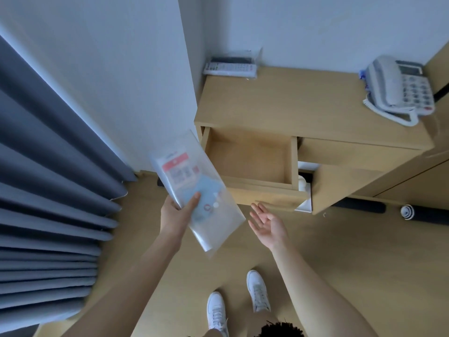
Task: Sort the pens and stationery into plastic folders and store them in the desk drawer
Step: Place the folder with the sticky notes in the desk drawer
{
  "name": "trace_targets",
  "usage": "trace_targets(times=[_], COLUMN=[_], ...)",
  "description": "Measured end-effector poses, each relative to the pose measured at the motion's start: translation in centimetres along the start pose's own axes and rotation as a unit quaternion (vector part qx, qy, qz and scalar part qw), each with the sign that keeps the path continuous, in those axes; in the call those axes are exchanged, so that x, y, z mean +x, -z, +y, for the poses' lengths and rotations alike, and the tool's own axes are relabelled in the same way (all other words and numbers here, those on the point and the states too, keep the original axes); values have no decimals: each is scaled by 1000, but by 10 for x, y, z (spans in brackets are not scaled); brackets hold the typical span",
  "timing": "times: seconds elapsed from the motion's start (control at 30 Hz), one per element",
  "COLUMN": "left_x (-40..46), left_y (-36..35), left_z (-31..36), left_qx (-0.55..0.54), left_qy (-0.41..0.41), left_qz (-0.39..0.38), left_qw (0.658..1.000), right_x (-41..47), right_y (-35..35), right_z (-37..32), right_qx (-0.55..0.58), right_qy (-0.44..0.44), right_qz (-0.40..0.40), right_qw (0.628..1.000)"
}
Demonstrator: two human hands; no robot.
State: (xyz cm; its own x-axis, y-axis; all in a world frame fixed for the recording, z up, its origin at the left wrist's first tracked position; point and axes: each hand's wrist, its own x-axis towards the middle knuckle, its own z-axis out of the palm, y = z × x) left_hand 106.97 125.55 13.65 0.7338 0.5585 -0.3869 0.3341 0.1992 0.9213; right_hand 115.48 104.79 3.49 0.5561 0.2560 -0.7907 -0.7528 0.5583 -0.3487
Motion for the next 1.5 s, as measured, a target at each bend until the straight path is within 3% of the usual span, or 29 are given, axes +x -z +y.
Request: trace_targets(times=[0.27, 0.57, 0.83, 1.03, 1.3, 1.5], left_x=[-8, -18, -25, -13, 32, 80], left_y=[-24, -49, -45, -22, 12, 15], left_z=[26, 48, 39, 37, 52, 56], left_qx=[-81, -210, -241, -199, -170, -119], left_qy=[-10, -3, 1, 50, -20, 3], left_qz=[-28, -50, -96, -153, -87, -132], left_qw=[996, 976, 966, 967, 981, 984], right_x=[-63, -129, -138, -139, -129, -94], right_y=[-26, -66, -74, -82, -90, -96], right_z=[-22, -39, -17, -17, -59, -101], right_qx=[-10, -160, -170, -215, -281, -296], right_qy=[26, 137, 183, 207, 220, 191], right_qz=[-111, -226, -186, -144, -170, -171], right_qw=[993, 951, 950, 944, 918, 920])
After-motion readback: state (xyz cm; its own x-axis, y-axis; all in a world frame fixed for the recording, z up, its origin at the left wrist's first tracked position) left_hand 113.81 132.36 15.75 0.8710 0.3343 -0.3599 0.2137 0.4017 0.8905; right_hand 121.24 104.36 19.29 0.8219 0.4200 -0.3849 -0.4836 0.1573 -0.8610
